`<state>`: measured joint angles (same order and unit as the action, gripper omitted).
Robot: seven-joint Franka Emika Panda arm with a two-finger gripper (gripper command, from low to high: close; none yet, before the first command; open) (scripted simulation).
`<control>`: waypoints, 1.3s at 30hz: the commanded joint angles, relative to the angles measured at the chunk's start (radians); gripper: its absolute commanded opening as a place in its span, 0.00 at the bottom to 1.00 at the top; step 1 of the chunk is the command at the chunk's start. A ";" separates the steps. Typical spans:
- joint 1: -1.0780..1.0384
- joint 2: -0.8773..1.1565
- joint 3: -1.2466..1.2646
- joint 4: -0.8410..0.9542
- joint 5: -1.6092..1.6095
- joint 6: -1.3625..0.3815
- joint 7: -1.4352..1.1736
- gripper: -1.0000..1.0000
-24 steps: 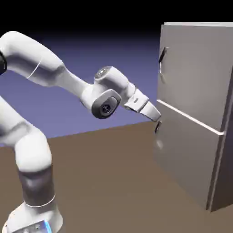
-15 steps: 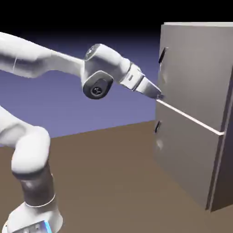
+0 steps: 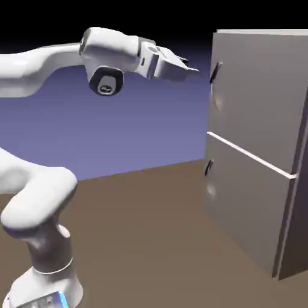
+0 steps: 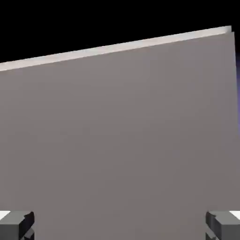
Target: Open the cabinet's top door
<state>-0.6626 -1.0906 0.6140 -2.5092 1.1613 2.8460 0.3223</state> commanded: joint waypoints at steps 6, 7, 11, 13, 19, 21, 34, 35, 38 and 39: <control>-0.152 -0.117 0.138 0.068 0.261 -0.043 -0.094 0.50; -0.177 -0.137 0.161 0.079 0.305 -0.050 -0.110 0.50; -0.278 -0.215 0.253 0.124 0.479 -0.079 -0.173 0.50; -0.329 -0.254 0.299 0.147 0.566 -0.093 -0.204 0.50; -0.480 -0.371 0.437 0.214 0.827 -0.136 -0.298 0.50; -0.531 -0.410 0.483 0.237 0.914 -0.150 -0.329 0.50; -0.756 -0.480 0.586 0.388 1.160 -0.214 -0.422 0.00; -0.732 -0.486 0.574 0.351 1.185 -0.247 -0.454 0.00; -0.662 -0.499 0.539 0.243 1.243 -0.347 -0.537 0.00; -0.639 -0.502 0.526 0.206 1.257 -0.381 -0.563 0.00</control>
<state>-1.3017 -1.5922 1.1401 -2.3026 2.4195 2.4638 -0.2413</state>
